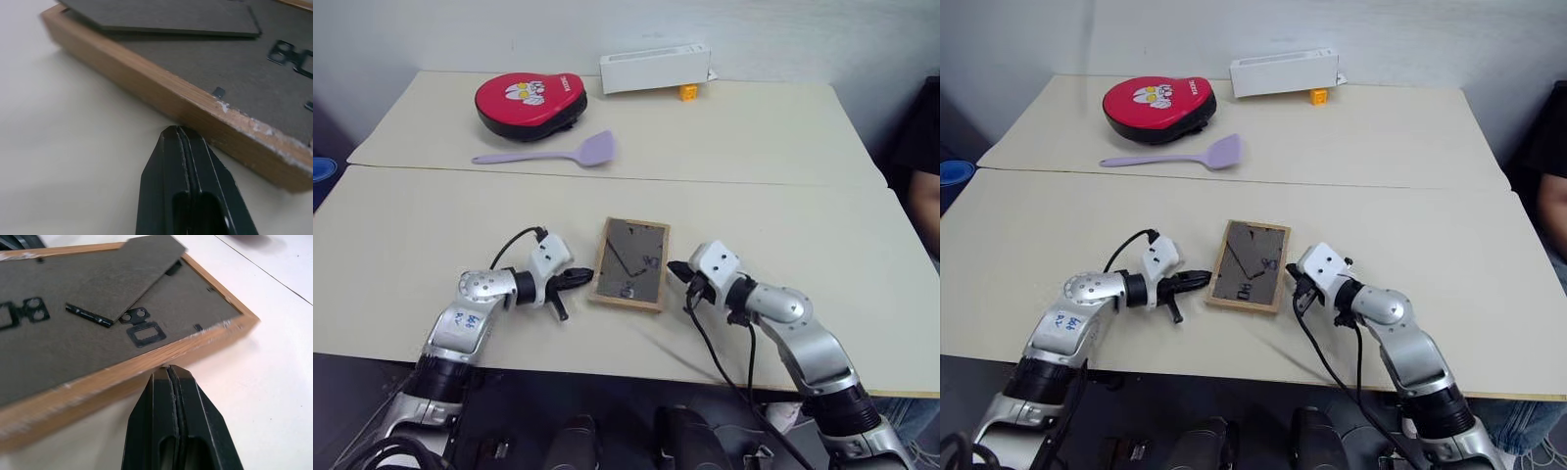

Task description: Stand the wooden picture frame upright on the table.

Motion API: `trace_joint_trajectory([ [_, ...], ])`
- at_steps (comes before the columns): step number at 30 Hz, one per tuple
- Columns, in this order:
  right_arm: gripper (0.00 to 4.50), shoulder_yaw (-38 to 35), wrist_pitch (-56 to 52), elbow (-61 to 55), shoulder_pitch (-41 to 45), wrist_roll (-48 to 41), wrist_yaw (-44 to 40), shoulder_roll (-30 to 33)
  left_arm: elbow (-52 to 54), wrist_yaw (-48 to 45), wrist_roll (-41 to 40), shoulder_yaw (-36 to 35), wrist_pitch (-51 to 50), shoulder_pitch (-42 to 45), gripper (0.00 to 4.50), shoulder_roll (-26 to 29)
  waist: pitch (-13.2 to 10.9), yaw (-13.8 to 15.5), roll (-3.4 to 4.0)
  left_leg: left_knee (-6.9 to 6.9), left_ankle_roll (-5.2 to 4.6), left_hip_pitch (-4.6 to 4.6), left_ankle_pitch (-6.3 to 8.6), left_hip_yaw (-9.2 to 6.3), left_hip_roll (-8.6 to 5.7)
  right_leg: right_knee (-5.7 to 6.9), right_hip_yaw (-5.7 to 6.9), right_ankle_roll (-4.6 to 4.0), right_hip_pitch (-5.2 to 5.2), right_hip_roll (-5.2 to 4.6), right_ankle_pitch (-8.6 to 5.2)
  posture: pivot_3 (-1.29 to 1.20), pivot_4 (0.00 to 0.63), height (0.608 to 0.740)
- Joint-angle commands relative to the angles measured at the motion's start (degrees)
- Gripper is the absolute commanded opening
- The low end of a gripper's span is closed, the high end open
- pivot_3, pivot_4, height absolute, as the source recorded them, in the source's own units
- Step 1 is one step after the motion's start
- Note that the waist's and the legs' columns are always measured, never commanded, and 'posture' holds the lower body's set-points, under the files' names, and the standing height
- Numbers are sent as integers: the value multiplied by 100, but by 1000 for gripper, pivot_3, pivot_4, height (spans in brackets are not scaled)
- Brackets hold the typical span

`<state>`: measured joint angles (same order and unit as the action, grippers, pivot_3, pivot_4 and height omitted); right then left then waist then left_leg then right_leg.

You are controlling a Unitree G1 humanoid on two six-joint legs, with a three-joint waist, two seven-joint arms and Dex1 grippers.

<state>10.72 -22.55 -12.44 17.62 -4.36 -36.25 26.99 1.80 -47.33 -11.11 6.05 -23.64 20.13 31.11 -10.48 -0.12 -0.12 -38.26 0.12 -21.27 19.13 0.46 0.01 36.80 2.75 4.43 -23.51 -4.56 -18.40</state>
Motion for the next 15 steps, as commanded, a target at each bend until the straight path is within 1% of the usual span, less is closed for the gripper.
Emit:
trace_joint_trajectory([
  [1, 17, 23, 224, 67, 122, -55, -237, 45, 428, 123, -141, -60, -143, -192, 7, -96, 0, 1, 0, 0, 0, 3, 0, 1, -1, 1, -2, 0, 1, -1, 0, 0, 150, 740],
  [4, 17, -3, 280, 139, 104, -46, -343, 113, 530, 259, -131, -253, -211, -357, 7, -63, 0, 0, 0, 1, 0, 2, 0, 0, -1, 2, -2, 0, 1, -1, 0, 0, 150, 740],
  [7, 17, -183, 297, 64, -19, -120, -490, 298, 694, 250, -481, -646, -750, -463, 7, 92, 0, -9, 0, 2, 0, 2, 0, 1, 0, 3, -2, 0, 0, 0, 0, 0, 150, 740],
  [8, 2, -264, 286, -9, -84, -180, -595, 424, 756, 270, -964, -1000, -1638, -396, 181, 156, 0, -4, 0, 2, 0, 3, 0, 1, 1, 3, -2, 0, 0, 0, 0, 0, 150, 740],
  [10, 0, -338, 281, -107, -166, -270, -748, 589, 850, 241, -1743, -1453, -3012, -272, 538, 293, 0, -2, -1, 1, 0, 1, 0, -1, 2, 5, -1, 0, 0, 1, 0, 0, 150, 740],
  [11, 0, -320, 302, -185, -211, -300, -875, 697, 776, 86, -2182, -1573, -4283, -30, 845, 568, -1, -5, -2, 0, 0, 1, 0, -2, 2, 5, -1, 0, 0, 0, 0, 0, 150, 740],
  [12, 0, -281, 321, -239, -234, -330, -999, 774, 660, -25, -2510, -1634, -5266, 223, 1120, 750, -2, -4, -5, -1, -1, 1, 0, -3, 1, 7, -1, 0, 1, 0, 0, 0, 150, 740],
  [13, 0, -253, 338, -273, -253, -348, -1084, 824, 580, -63, -2740, -1689, -5971, 410, 1415, 861, -3, -8, -5, -1, -1, 0, 0, -5, 2, 6, 0, 0, 1, 2, 0, 0, 150, 740],
  [14, 0, -222, 355, -290, -258, -362, -1157, 857, 409, -17, -2886, -1800, -6511, 622, 1687, 850, -2, -8, -5, -2, -1, 1, 0, -5, 0, 9, 0, 0, 1, 2, 0, 0, 150, 740],
  [15, 0, -175, 376, -256, -231, -332, -1194, 870, 24, 91, -3155, -1862, -6730, 852, 1984, 802, -2, 0, -5, -1, -2, 3, -1, -5, -2, 9, -1, 0, 3, 2, 0, 0, 150, 740],
])
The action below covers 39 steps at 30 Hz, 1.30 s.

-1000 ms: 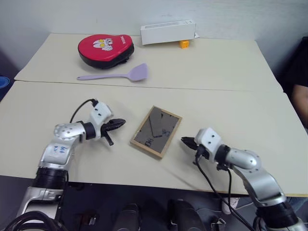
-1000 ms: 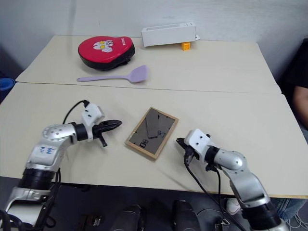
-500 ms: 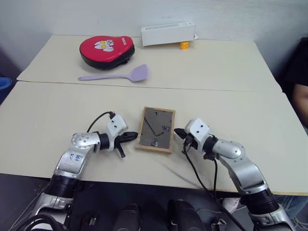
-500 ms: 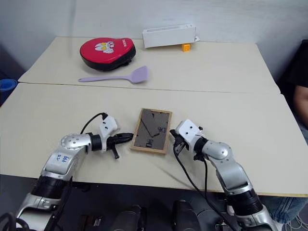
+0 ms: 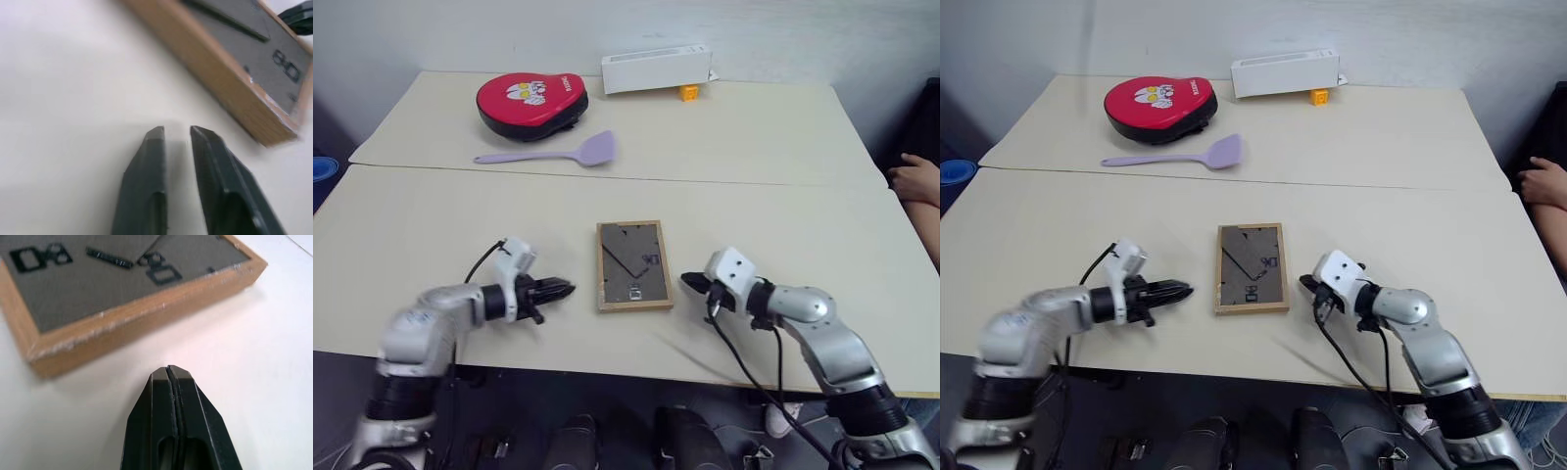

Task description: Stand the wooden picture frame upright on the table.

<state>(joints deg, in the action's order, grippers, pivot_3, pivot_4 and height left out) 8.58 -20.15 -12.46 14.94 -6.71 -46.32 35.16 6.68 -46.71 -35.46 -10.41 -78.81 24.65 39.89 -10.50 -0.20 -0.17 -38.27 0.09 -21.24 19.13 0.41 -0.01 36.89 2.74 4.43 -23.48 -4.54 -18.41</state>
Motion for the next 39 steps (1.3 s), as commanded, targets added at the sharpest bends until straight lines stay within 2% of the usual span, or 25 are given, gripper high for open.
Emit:
trace_joint_trajectory([
  [1, 0, 91, 182, -192, 77, -49, -218, 47, -938, 210, -940, -262, -1322, 647, 2307, -160, 1, 20, -1, 0, -1, 1, 0, 0, -3, 1, 0, 0, 2, 0, 0, 0, 150, 740],
  [6, 0, 233, 273, 64, 311, 143, -162, -22, -2037, 894, -2067, 479, -1369, 1179, 3841, -9, 3, -10, -10, -2, -1, -1, -1, -2, -6, 2, -3, 0, -1, -3, 0, 0, 150, 740],
  [8, 0, 302, 249, 113, 411, 211, -148, -61, -2348, 1425, -2078, 495, -1369, 1333, 4395, -272, 4, 0, -10, -2, 2, -1, -2, -2, -4, 2, -3, 0, -4, -3, 0, 0, 150, 740],
  [15, 0, 516, 101, 8, 451, 377, -144, -149, -2682, 2600, -2079, 248, -1369, 1507, 4395, -1161, 17, 97, -13, -34, 6, 3, -5, -10, -15, 5, -1, 0, 6, -10, 0, 0, 150, 740],
  [25, 0, 627, 86, -103, 355, 518, -75, -252, -3167, 3462, -2894, -26, -1369, 1766, 4395, -1892, 21, 167, -17, -61, 5, 2, -3, -15, -23, 6, 2, 5, 14, -15, 3, 0, 150, 740],
  [30, 0, 631, 120, -133, 276, 549, -55, -245, -3201, 3758, -3133, 9, -1369, 1674, 2831, -2061, 21, 150, -18, -61, 6, 0, -3, -14, -21, 6, 4, 6, 13, -13, 3, 0, 150, 740],
  [36, 0, 320, 159, -150, 115, 446, -23, -124, -3014, 3579, -3257, -11, -1369, 1552, 1157, -1836, 21, 122, -19, -63, 11, 1, -1, -13, -16, 7, 3, 6, 11, -7, 3, 0, 150, 740],
  [39, 0, -339, 349, -317, -122, -257, -336, -32, -2128, 2922, -3039, -65, -828, 1177, 1163, -1628, 21, 68, -20, -58, 13, 0, 0, -12, -15, 5, 1, 5, 8, -5, 3, 0, 150, 740],
])
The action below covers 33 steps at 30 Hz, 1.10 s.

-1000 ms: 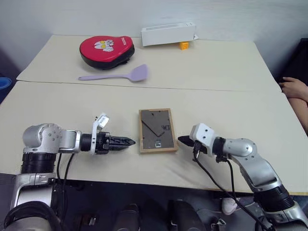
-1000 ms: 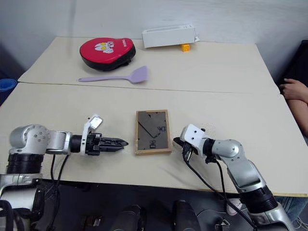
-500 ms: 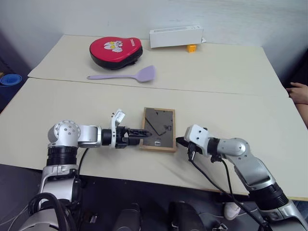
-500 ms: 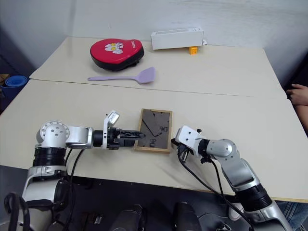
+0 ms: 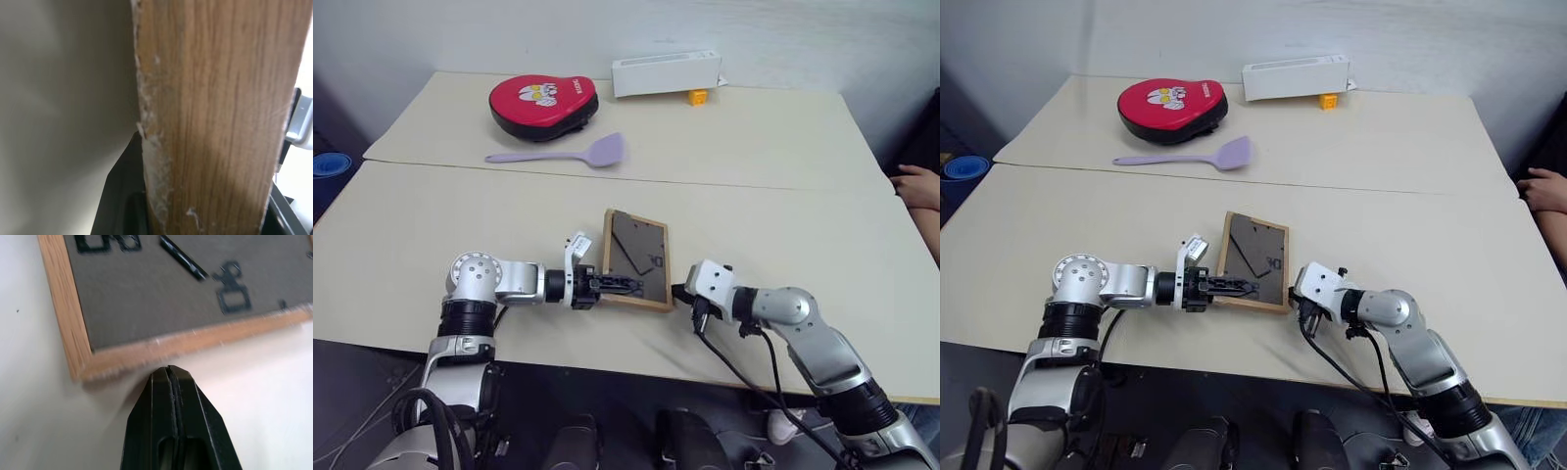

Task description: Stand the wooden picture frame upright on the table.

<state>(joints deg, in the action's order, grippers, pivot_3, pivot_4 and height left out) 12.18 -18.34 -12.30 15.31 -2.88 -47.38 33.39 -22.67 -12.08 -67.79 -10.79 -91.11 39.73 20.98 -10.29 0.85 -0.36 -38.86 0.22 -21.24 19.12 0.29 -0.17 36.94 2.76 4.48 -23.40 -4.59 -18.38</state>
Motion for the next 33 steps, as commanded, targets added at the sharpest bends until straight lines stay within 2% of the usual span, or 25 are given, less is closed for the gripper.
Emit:
trace_joint_trajectory([
  [1, 280, -1029, -52, -520, -226, -1266, -582, 222, 1276, -1164, 402, 73, 1021, -573, 1163, 411, -1, -66, -1, 4, 1, 0, 0, 2, 2, 0, -1, 0, 0, 1, 0, 0, 150, 740],
  [3, 642, -1466, -527, -822, -180, -2263, -1096, 375, 2075, -2569, 1200, 664, 2483, -1060, 1163, 931, -3, -131, 0, 7, 5, 1, -1, 4, 6, -3, -2, 0, -2, 5, 0, 0, 150, 740],
  [6, 1655, -1599, -1415, -1008, 222, -3125, -1116, 405, 2314, -3582, 2132, 1212, 3934, -1412, 1163, 1271, -3, -171, 2, 16, 19, 16, -6, 12, 19, 0, -4, -10, 1, 15, -4, 0, 150, 740],
  [9, 2727, -1241, -1740, -966, 892, -3242, -1080, 278, 2213, -3938, 2691, 1463, 4718, -1463, 1163, 1242, -3, -133, 1, 19, 19, 16, -8, 9, 19, 1, -3, -15, 1, 11, -4, 0, 150, 740],
  [13, 4057, -733, -1724, -465, 1734, -2937, -764, -259, 2182, -4049, 2919, 1530, 4982, -1413, 1163, 1006, -3, -87, 1, 22, 6, 3, -1, 8, 18, -7, -6, -15, -7, 5, -4, 0, 150, 740],
  [16, 4057, -503, -1489, 9, 2187, -2669, -608, -660, 2316, -4188, 3064, 1649, 5046, -1454, 1163, 968, -3, -56, 0, 16, -3, -10, 1, 1, 10, -11, 0, -13, -10, -5, -3, 0, 150, 740],
  [22, 4057, -291, -1327, 259, 2456, -2570, -602, -1098, 2449, -4307, 3246, 1764, 5099, -1529, 1163, 952, -3, -94, 0, 10, -16, -17, 7, 2, 6, -2, 1, -6, -9, -8, 1, 0, 150, 740],
  [27, 4057, -196, -1197, 249, 2443, -2560, -749, -1228, 2471, -4323, 3350, 1786, 5093, -1570, 1163, 913, -3, -92, 0, 2, -17, -16, 7, 1, 7, -3, 1, -6, -9, -8, 1, 0, 150, 740],
  [30, 4057, -246, -1215, 128, 2392, -2693, -861, -1222, 2446, -4247, 3110, 1613, 4794, -1524, 1163, 830, -3, -92, 1, 3, -17, -16, 7, 0, 7, -3, 1, -6, -9, -8, 0, 0, 150, 740],
  [33, 4057, -387, -1122, 186, 2275, -2575, -765, -1128, 2427, -4385, 3318, 1702, 4951, -1518, 1163, 926, -3, -98, 1, 3, -17, -17, 7, 0, 7, 0, 1, -6, -9, -7, 1, 0, 150, 740],
])
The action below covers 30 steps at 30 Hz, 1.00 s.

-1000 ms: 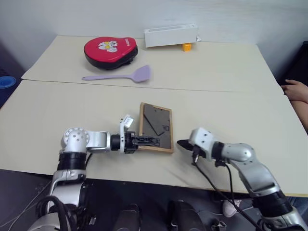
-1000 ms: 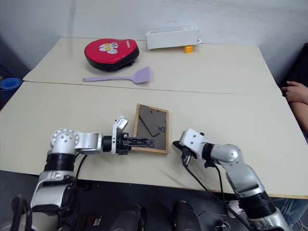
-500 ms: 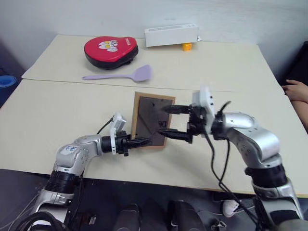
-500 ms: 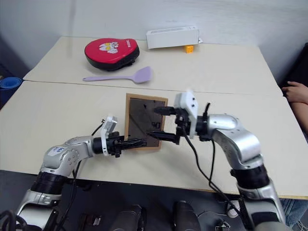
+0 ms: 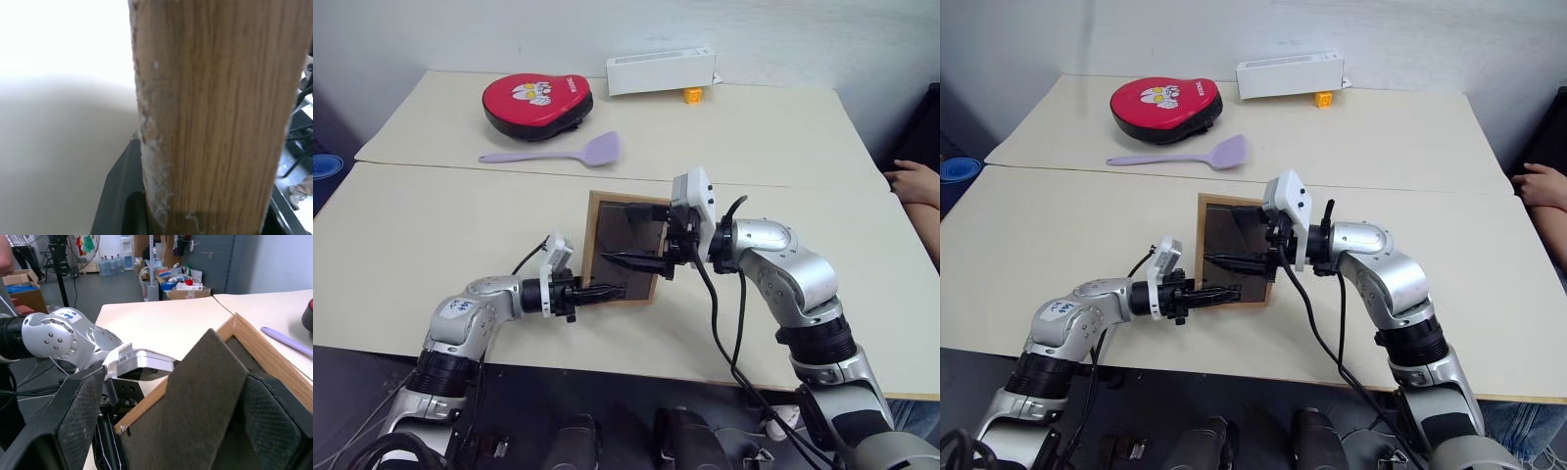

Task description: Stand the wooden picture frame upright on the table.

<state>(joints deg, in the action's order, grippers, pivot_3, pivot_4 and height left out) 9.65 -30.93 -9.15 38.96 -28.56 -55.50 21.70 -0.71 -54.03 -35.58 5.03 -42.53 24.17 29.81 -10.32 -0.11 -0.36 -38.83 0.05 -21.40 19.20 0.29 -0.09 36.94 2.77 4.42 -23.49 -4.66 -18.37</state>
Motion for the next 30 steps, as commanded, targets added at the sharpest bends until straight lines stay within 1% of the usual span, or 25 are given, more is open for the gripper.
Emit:
trace_joint_trajectory([
  [1, 4057, -218, 194, -35, -122, 90, 166, 71, 247, -232, 149, 155, 145, 17, 1163, 66, 0, -1, 0, 0, 0, 0, 0, 0, 0, 0, 0, 0, 0, 0, 0, 0, 150, 740],
  [4, 4057, -352, 304, 164, -211, 263, 294, 219, 299, -248, 145, 153, 142, -18, 1163, 63, 0, -4, 0, 0, 0, 0, 0, 0, 0, -1, 0, 0, 0, 0, 0, 0, 150, 740],
  [8, 4057, -418, 215, 140, -361, 178, 220, 454, 323, -278, 145, 145, 137, -22, 1163, 77, 0, -3, 0, 0, 0, 3, 0, 0, 1, -4, 0, 0, 2, 0, 0, 0, 150, 740],
  [12, 4057, -184, -423, -266, -621, -117, 49, 685, 308, -284, 138, 126, 130, -1, 1163, 77, 0, -1, 0, 1, 0, 4, 0, 1, 2, -6, -1, 0, 3, 0, 0, 0, 150, 740],
  [17, 4057, 17, -764, -481, -756, -173, 141, 601, 271, -290, 138, 125, 97, 74, 1163, 37, 0, -12, 0, 2, 1, 8, 0, 2, 4, -6, -4, 0, 3, 0, 0, 0, 150, 740],
  [20, 4057, 91, -680, -559, -763, -260, 69, 425, 277, -309, 119, 135, 51, 109, 1163, 20, 0, -9, 0, 2, 1, 8, 0, 1, 4, -7, -4, 0, 3, 0, 0, 0, 150, 740],
  [24, 4057, -6, -332, -681, -760, -334, -86, 262, 255, -388, 127, 179, -26, 160, 1163, 62, 0, -5, 0, 3, 1, 7, 0, 1, 4, -8, -4, 0, 2, 0, 0, 0, 150, 740],
  [27, 4057, -116, -127, -809, -922, -378, -308, 403, 192, -408, 38, 103, -183, 224, 1163, 70, 0, 11, 0, 4, 0, 4, 1, 1, 2, -8, -2, 0, 2, 0, 0, 0, 150, 740],
  [30, 4057, -241, 394, -1030, -1362, -252, -647, 723, 101, -462, -168, -63, -541, 337, 1163, 86, 0, 24, -1, 4, -3, -1, 2, -2, 1, -8, 0, 0, 2, 0, 0, 0, 150, 740],
])
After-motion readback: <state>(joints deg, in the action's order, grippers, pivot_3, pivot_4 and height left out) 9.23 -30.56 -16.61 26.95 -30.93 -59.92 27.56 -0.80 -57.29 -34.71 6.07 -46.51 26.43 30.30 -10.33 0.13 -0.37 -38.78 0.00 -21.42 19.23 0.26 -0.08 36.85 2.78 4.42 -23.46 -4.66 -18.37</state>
